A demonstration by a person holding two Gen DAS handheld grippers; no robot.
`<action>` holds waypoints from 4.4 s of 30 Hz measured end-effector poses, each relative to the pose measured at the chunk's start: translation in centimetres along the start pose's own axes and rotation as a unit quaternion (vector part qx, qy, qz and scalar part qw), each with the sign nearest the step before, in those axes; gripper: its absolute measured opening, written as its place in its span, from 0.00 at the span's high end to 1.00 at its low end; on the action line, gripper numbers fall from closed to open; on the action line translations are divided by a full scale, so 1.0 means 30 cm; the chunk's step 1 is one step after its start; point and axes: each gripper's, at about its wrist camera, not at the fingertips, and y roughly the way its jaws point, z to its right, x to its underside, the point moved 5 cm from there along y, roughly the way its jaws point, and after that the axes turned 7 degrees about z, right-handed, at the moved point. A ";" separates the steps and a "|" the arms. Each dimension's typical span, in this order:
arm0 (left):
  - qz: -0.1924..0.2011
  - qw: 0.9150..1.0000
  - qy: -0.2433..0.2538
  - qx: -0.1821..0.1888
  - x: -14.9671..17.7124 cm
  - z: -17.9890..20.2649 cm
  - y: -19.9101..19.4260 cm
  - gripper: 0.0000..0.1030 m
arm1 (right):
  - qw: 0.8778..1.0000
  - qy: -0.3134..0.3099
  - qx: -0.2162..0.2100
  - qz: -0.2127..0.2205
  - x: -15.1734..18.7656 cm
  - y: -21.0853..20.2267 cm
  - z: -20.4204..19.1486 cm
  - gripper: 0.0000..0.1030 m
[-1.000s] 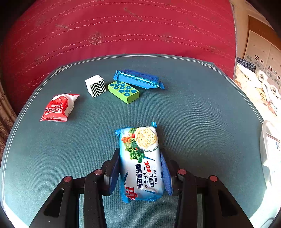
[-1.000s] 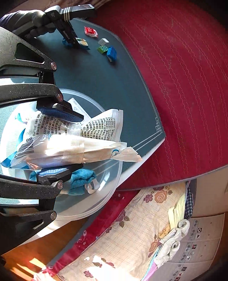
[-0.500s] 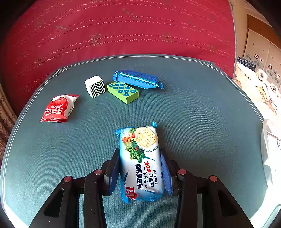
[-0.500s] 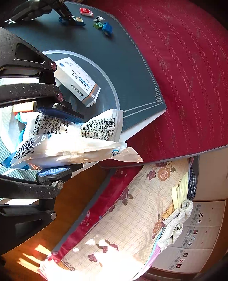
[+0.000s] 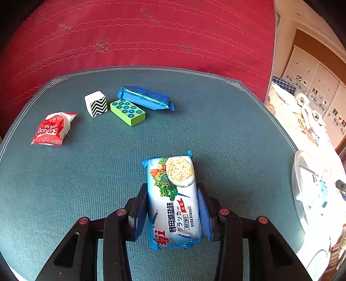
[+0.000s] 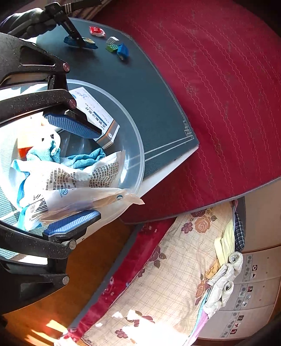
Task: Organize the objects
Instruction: 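Lower the snack bag into the basin and open the right gripper, then carry the cracker pack into the basin and open the left gripper, then move both grippers back over the table toward the remaining items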
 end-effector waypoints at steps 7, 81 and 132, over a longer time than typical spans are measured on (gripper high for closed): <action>0.003 1.000 0.023 0.012 -0.009 0.079 -0.019 0.57 | 1.000 0.019 -0.011 0.013 0.001 -0.025 0.019 0.32; 0.037 0.987 0.133 0.087 -0.014 0.487 -0.048 0.00 | 0.994 -0.004 -0.016 0.106 0.022 -0.128 -0.137 0.31; 0.071 0.987 -0.046 -0.138 -0.184 -0.522 -0.033 0.00 | 0.975 -0.160 -0.151 -0.032 0.342 0.136 -0.879 0.25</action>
